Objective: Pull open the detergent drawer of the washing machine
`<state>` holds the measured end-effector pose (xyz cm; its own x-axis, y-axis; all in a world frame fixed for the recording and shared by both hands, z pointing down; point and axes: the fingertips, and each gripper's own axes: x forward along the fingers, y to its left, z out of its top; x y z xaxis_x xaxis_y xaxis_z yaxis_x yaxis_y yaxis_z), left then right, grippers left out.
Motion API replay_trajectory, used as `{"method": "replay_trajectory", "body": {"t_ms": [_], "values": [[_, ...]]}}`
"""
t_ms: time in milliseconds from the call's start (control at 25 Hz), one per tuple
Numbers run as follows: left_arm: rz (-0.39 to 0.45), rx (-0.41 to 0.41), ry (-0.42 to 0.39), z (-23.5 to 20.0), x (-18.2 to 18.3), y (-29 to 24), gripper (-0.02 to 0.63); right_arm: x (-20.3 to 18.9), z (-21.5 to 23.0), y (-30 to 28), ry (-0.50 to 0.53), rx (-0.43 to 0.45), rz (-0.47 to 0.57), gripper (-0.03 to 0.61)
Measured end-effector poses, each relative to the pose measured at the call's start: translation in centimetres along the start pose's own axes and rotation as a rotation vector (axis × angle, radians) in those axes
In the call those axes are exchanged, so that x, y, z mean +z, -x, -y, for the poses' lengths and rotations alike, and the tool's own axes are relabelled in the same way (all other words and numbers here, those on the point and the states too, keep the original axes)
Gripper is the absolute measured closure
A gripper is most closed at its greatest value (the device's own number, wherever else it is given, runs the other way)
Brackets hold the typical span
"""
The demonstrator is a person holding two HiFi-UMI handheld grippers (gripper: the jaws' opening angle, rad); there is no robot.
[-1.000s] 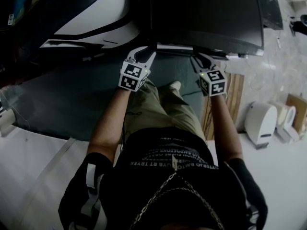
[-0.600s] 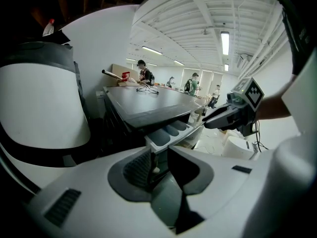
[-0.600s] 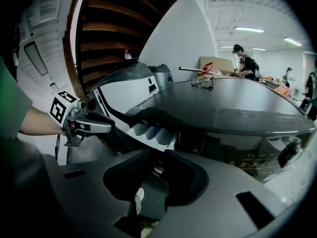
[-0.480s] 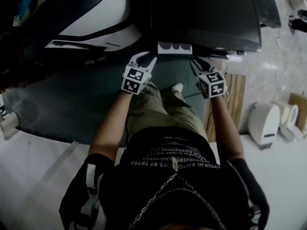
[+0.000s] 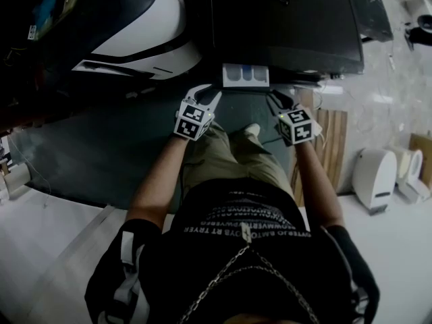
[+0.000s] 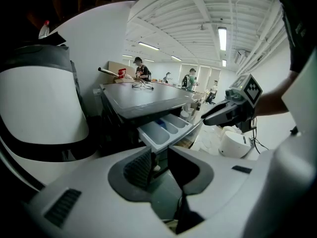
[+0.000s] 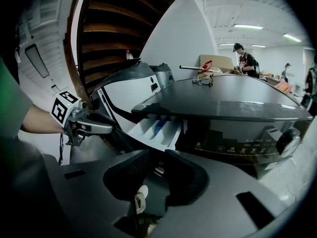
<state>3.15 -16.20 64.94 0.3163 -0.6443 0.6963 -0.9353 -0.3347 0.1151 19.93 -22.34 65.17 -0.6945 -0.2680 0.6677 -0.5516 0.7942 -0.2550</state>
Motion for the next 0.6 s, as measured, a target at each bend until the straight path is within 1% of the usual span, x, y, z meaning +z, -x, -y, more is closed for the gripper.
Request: {"method": "replay_trajectory", "body": {"t_ms": [240, 600], "values": [[-0.001, -0.001, 0.012, 0.6, -0.5, 0.4, 0.514, -0.7, -0.4, 0.5, -0.018, 0.011, -0.002, 0.500], [-0.035, -0.019, -0.001, 2.1, -1.8, 1.4, 0.514, -2.2, -1.3, 1.6, -0.021, 0.031, -0.027, 0.500]]}}
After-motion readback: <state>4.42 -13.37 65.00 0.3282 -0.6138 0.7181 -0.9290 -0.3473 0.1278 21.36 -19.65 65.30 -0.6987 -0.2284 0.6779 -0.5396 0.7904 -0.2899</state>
